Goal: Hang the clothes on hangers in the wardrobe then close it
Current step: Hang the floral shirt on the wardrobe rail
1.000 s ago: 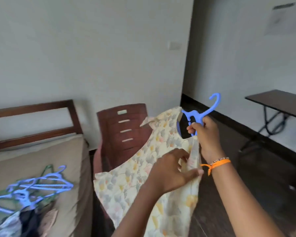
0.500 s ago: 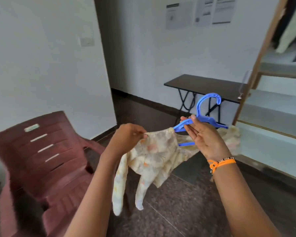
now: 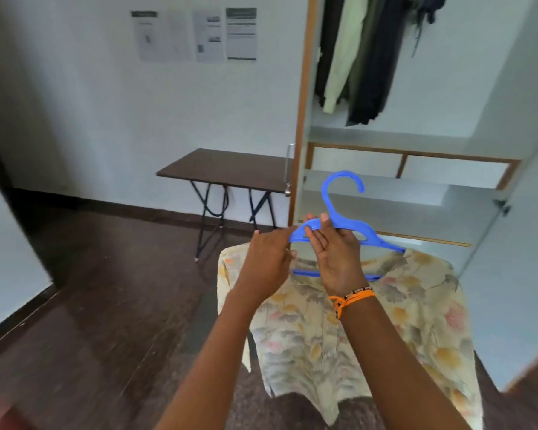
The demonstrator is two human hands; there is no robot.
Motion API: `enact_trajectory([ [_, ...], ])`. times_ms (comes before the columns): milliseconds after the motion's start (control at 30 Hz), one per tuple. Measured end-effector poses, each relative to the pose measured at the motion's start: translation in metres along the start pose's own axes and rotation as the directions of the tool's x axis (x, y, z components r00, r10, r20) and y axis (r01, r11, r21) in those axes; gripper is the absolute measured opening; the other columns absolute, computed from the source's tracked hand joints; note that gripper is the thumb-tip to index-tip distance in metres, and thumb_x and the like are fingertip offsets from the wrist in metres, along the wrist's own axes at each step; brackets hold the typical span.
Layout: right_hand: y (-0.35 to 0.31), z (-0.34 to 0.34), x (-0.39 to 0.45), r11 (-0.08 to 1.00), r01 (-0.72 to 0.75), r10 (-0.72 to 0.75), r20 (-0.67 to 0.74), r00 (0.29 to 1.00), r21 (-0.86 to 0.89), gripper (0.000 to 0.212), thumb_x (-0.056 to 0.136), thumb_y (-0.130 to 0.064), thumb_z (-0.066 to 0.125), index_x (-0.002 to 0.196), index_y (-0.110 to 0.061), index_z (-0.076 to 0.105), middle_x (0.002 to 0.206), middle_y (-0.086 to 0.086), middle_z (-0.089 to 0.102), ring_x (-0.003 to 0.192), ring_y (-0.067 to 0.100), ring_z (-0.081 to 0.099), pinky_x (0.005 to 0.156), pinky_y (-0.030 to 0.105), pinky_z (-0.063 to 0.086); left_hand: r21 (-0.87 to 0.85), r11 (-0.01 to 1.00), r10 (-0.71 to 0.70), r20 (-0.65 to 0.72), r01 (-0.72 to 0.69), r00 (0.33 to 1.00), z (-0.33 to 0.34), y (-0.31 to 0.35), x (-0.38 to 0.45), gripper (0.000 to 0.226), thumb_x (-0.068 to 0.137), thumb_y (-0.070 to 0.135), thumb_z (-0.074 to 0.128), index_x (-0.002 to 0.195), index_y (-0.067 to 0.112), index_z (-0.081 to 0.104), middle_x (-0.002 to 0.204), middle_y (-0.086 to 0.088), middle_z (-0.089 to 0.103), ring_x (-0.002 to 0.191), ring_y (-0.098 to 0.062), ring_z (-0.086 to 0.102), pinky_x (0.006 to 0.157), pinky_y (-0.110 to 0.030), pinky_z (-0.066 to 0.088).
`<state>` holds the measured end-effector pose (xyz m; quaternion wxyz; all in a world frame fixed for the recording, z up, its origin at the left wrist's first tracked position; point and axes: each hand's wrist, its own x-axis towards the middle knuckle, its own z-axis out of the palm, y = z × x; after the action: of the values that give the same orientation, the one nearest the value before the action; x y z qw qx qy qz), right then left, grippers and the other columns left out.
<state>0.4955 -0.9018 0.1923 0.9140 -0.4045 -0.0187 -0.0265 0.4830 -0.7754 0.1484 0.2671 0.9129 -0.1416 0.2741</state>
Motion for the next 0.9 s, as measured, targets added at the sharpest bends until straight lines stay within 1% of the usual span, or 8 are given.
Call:
enact_trajectory([
  [200, -0.035, -0.041, 0.066, 0.998, 0.057, -0.061, -0.108, 0.992, -0.04, 0.016, 0.096, -0.011, 0.05, 0.109, -0.004, 0.057, 0.106, 0.015, 0.064, 0.103, 0.023, 0.061, 0.083, 0.022, 0.055, -0.26, 0.959, 0.092, -0.077, -0.109, 0.993, 0.101, 0.023, 0.088, 0.043, 0.09, 0.006, 0.044, 0.133, 0.011, 0.047, 0.113, -0.01, 0.058, 0.098, -0.028, 0.057, 0.081, -0.04, 0.045],
  [367, -0.093, -0.106, 0.116, 0.944, -0.108, 0.11, -0.011, 0.994, -0.313, 0.015, 0.098, -0.013, 0.048, 0.102, -0.005, 0.059, 0.108, 0.011, 0.065, 0.101, 0.021, 0.065, 0.082, 0.022, 0.055, -0.07, 0.992, 0.096, -0.144, -0.107, 0.985, 0.183, 0.035, 0.149, 0.017, 0.077, -0.005, 0.055, 0.092, 0.003, 0.059, 0.068, -0.015, 0.057, 0.06, -0.037, 0.054, 0.057, -0.039, 0.042],
  [433, -0.122, -0.146, 0.135, 0.774, -0.072, 0.031, -0.075, 0.997, -0.629, 0.014, 0.096, -0.01, 0.051, 0.099, -0.005, 0.064, 0.104, 0.013, 0.07, 0.08, 0.015, 0.069, 0.07, 0.022, 0.056, -0.036, 0.991, 0.124, -0.125, -0.13, 0.984, 0.212, 0.044, 0.18, 0.019, 0.074, -0.008, 0.056, 0.091, 0.0, 0.059, 0.069, -0.016, 0.057, 0.062, -0.038, 0.056, 0.069, -0.046, 0.05],
  [500, -0.146, -0.189, 0.159, 0.408, 0.123, -0.383, -0.047, 0.923, -0.905, 0.009, 0.091, -0.009, 0.057, 0.091, -0.01, 0.066, 0.085, 0.008, 0.073, 0.057, 0.006, 0.061, 0.059, 0.024, 0.051, -0.031, 0.991, 0.126, -0.103, -0.129, 0.987, 0.241, 0.055, 0.22, 0.021, 0.075, -0.011, 0.053, 0.093, -0.001, 0.059, 0.071, -0.016, 0.059, 0.067, -0.039, 0.057, 0.09, -0.057, 0.045],
  [567, -0.168, -0.23, 0.188, 0.005, 0.19, -0.608, 0.147, 0.78, -0.982, 0.017, 0.082, -0.014, 0.069, 0.098, -0.015, 0.062, 0.082, -0.001, 0.067, 0.066, 0.009, 0.056, 0.064, 0.025, 0.04, -0.049, 0.993, 0.105, -0.084, -0.11, 0.991, 0.27, 0.064, 0.262, 0.024, 0.079, -0.014, 0.05, 0.098, -0.002, 0.059, 0.079, -0.018, 0.062, 0.078, -0.039, 0.059, 0.104, -0.058, 0.03],
  [633, -0.191, -0.266, 0.227, -0.262, 0.111, -0.567, 0.246, 0.786, -0.959, 0.04, 0.075, -0.017, 0.076, 0.111, -0.012, 0.058, 0.094, 0.006, 0.061, 0.083, 0.025, 0.051, 0.069, 0.026, 0.027, -0.067, 0.993, 0.094, -0.037, -0.096, 0.995, 0.292, 0.073, 0.308, 0.026, 0.083, -0.013, 0.048, 0.104, -0.003, 0.059, 0.091, -0.02, 0.063, 0.092, -0.039, 0.057, 0.112, -0.051, 0.017],
  [800, -0.267, -0.327, 0.321, -0.323, 0.189, -0.294, 0.288, 0.911, -0.927, 0.018, 0.078, -0.012, 0.07, 0.095, -0.012, 0.068, 0.089, 0.007, 0.07, 0.086, 0.036, 0.059, 0.076, 0.03, 0.027, -0.04, 0.997, 0.06, -0.033, -0.062, 0.998, 0.335, 0.096, 0.407, 0.023, 0.084, -0.013, 0.044, 0.095, 0.002, 0.058, 0.087, -0.017, 0.062, 0.089, -0.036, 0.055, 0.113, -0.045, 0.018],
  [900, -0.304, -0.352, 0.362, -0.356, 0.096, -0.18, 0.169, 0.969, -0.929, 0.002, 0.081, -0.012, 0.069, 0.081, -0.014, 0.068, 0.078, 0.005, 0.066, 0.081, 0.028, 0.057, 0.075, 0.032, 0.034, -0.047, 0.998, 0.028, -0.028, -0.029, 0.999, 0.364, 0.096, 0.444, 0.025, 0.085, -0.014, 0.043, 0.099, 0.0, 0.058, 0.087, -0.019, 0.063, 0.087, -0.037, 0.053, 0.108, -0.05, 0.027],
])
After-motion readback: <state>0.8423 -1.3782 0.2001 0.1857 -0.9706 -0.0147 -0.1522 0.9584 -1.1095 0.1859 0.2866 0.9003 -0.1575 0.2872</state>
